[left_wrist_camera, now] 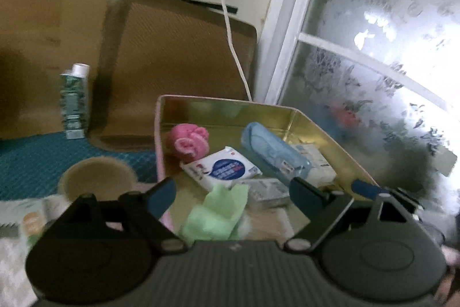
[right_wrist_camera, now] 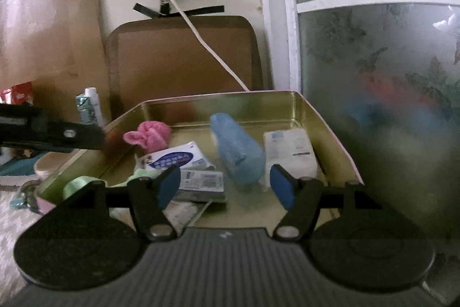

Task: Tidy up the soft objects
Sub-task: 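Move the right gripper back over the green apple-printed packet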

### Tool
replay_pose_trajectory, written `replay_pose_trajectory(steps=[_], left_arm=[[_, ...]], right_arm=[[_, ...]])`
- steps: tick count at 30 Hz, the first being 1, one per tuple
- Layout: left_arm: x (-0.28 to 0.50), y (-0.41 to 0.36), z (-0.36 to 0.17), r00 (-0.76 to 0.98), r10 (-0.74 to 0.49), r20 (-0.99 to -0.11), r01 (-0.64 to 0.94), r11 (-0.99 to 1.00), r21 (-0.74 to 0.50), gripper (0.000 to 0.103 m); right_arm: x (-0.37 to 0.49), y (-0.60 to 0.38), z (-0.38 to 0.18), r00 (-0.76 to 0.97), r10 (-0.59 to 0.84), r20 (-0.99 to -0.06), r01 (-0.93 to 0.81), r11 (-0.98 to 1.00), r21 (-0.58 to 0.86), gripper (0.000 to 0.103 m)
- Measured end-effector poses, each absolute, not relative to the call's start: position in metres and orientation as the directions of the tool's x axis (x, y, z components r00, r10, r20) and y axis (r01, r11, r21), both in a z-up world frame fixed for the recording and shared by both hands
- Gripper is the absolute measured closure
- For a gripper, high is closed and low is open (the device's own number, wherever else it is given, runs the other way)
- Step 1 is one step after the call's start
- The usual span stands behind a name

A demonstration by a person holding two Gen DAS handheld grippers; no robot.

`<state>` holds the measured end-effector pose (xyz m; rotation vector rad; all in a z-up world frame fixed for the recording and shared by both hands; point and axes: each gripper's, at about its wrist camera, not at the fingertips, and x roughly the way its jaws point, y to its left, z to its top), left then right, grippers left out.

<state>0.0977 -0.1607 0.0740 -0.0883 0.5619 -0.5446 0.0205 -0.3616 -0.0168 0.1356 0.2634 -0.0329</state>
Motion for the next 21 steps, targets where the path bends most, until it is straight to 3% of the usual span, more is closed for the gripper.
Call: replay_pose_trajectory(steps=[7,13,18,21], left_arm=[[0.057,-0.081,0.056,0.738,-0.457,-0.496,0.372,0.89,-0.266,0.012],[0.045,-0.007,0.028,0.786,-0.247,-0.567,0.174,0.968,-0.18,0.012],[0.047,0.049,0.014,0.81,-0.082,-0.581,0.001,0.99,-0.14,0.013],[0.046,0.07,0.006,0.811,-0.069,-0.581,-0.048,0.982,-0.183,0.015]], right_arm=[[0.007,-0.33,0.004,0.978,0.055,-0.201,-0.033,0.993,0.111,0.032],[-0.007,-0.277,0.019,0.966,0.206,-0.158,-0.198,0.978,0.062,0.034],[-0.009,-0.217,0.018,0.914,0.351,-0.201,-0.364,0.931,-0.031,0.055],[0.004,-0.179,0.007,0.882,0.387,-0.27,-0.421,0.904,-0.081,0.064]])
